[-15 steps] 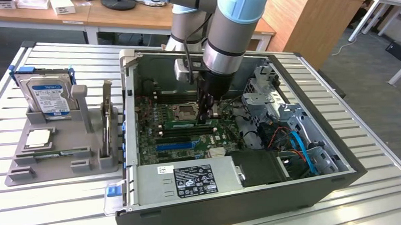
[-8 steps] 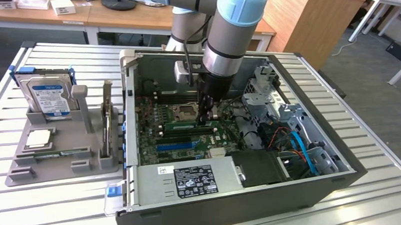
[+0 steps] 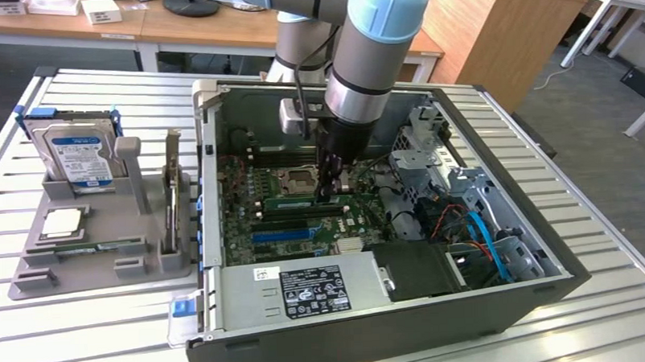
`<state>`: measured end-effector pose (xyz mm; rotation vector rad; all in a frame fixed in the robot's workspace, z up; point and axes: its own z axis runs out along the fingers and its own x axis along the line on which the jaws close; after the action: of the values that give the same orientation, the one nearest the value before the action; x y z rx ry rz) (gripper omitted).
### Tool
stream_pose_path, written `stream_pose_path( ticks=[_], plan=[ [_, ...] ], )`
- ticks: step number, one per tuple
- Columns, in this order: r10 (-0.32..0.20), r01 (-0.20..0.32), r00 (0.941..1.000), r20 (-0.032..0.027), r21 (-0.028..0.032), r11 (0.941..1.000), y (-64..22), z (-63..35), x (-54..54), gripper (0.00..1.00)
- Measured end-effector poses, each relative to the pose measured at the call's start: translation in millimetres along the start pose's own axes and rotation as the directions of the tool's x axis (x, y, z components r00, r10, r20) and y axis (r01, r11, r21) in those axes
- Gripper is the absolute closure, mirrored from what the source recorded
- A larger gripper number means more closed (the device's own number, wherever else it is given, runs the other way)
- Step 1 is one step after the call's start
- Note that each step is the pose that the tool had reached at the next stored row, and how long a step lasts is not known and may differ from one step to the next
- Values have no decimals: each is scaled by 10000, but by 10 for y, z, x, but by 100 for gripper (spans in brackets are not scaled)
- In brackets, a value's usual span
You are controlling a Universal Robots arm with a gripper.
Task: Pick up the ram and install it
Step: 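Insert the ram into the slot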
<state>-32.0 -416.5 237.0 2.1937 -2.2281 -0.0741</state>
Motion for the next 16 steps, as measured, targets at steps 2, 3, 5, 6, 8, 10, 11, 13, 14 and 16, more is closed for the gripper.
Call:
stream_pose_path(
  ticks=[2,3,5,6,8,10,11,13,14,16],
  plan=[
    [0,0,10000,3,1,10000,0,3,1,88],
    [2,-2,10000,4,1,10000,0,4,2,88],
    [2,-2,10000,2,1,10000,0,5,3,88],
    [2,-2,10000,0,0,10000,0,5,3,88],
    [1,-1,10000,1,0,10000,0,5,3,88],
    [1,-1,10000,3,1,10000,0,13,4,88],
    [1,-1,10000,3,1,10000,-1,21,3,88],
    [1,-1,10000,0,0,10000,-1,27,4,88],
    [1,-1,10000,1,0,10000,-1,27,4,88],
    [1,-1,10000,0,-1,10000,-1,28,4,88]
  ],
)
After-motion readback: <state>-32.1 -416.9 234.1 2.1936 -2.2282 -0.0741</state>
